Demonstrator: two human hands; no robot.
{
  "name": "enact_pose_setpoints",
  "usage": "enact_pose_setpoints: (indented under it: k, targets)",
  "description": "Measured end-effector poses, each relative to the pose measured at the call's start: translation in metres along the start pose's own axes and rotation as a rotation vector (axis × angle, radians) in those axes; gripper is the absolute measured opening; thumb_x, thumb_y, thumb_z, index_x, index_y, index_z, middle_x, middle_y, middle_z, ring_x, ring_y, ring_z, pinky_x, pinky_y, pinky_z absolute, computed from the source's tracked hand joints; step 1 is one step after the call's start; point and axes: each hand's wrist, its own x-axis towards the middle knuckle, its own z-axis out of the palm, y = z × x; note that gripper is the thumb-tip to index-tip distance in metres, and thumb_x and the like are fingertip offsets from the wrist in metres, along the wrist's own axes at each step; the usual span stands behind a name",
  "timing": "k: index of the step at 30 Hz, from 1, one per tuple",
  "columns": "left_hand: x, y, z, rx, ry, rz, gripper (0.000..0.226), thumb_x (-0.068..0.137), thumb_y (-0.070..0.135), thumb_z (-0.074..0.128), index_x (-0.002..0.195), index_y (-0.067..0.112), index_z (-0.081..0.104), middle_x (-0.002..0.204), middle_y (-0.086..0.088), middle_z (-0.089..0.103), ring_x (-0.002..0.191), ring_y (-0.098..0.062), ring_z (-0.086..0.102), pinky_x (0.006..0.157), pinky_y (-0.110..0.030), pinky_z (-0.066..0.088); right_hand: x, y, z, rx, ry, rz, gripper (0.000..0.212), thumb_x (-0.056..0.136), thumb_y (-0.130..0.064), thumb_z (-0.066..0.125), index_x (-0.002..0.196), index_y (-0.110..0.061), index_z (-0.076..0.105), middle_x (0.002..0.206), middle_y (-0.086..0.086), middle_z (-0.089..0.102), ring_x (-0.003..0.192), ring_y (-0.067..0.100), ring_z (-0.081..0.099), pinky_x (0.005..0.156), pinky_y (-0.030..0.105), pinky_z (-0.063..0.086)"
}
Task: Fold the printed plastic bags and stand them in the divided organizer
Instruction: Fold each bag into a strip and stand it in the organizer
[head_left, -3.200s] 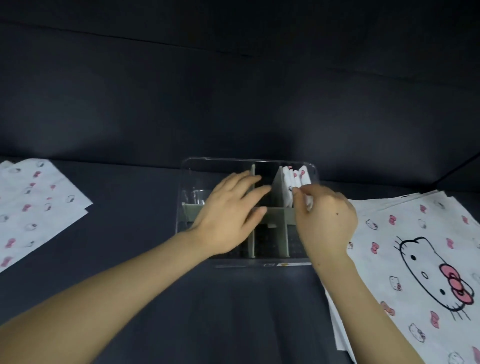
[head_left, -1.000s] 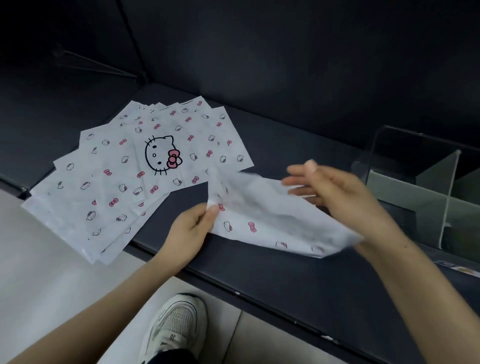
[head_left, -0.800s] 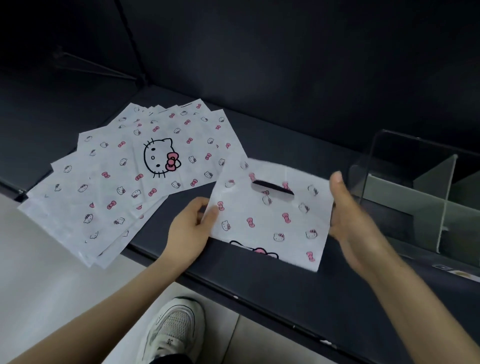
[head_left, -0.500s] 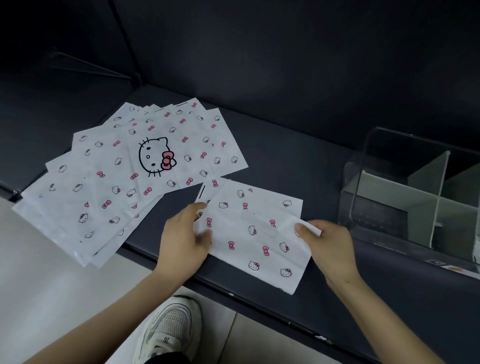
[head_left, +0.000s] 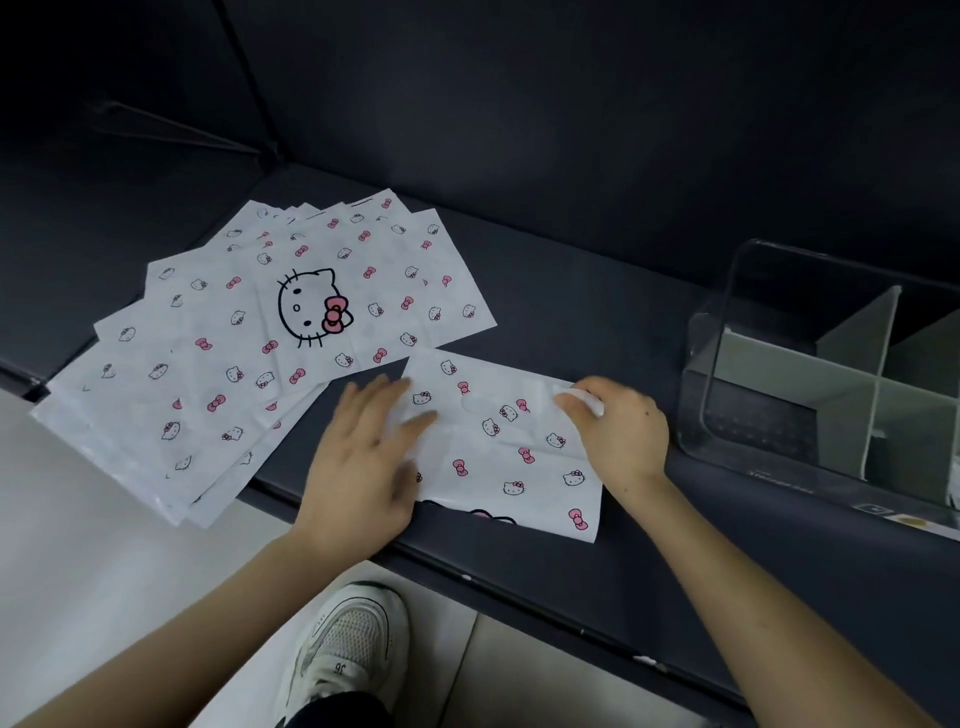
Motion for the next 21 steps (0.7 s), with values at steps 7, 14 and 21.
enact_pose_setpoints:
  k: [7, 14, 21]
  targets:
    - [-0.008, -0.001, 0.019, 0.062, -0.258, 0.094, 0.050, 0.101, 0.038, 0.027, 0.146, 0.020, 0.040, 0.154, -0.011, 0.030, 0.144, -0.029, 0.023, 0.119, -0.037, 0.011, 0.008, -0.002, -0.001, 0.018, -0.024, 0.060, 0.020, 0.090, -0.038, 0.061, 0.094, -0.020, 0.069, 0.086, 0.002, 0.069, 0.081, 0.024, 0.062, 0.066, 0.029, 0.041]
    - [-0.006, 0.002, 0.020, 0.143, -0.292, 0.072, 0.061, 0.099, 0.058, 0.019, 0.150, 0.025, 0.029, 0.158, -0.008, 0.022, 0.147, -0.023, 0.014, 0.118, -0.039, 0.008, 0.009, -0.002, 0.001, -0.055, -0.016, 0.039, 0.023, 0.093, -0.036, 0.057, 0.102, -0.017, 0.067, 0.091, 0.005, 0.069, 0.084, 0.026, 0.061, 0.067, 0.028, 0.037]
    - [-0.005, 0.002, 0.023, 0.155, -0.287, 0.046, 0.071, 0.092, 0.072, 0.021, 0.149, 0.030, 0.030, 0.159, -0.008, 0.019, 0.147, -0.024, 0.015, 0.116, -0.043, 0.012, 0.006, -0.007, -0.003, -0.165, -0.018, 0.038, 0.026, 0.095, -0.038, 0.054, 0.111, -0.018, 0.062, 0.097, 0.006, 0.068, 0.086, 0.027, 0.062, 0.065, 0.029, 0.037]
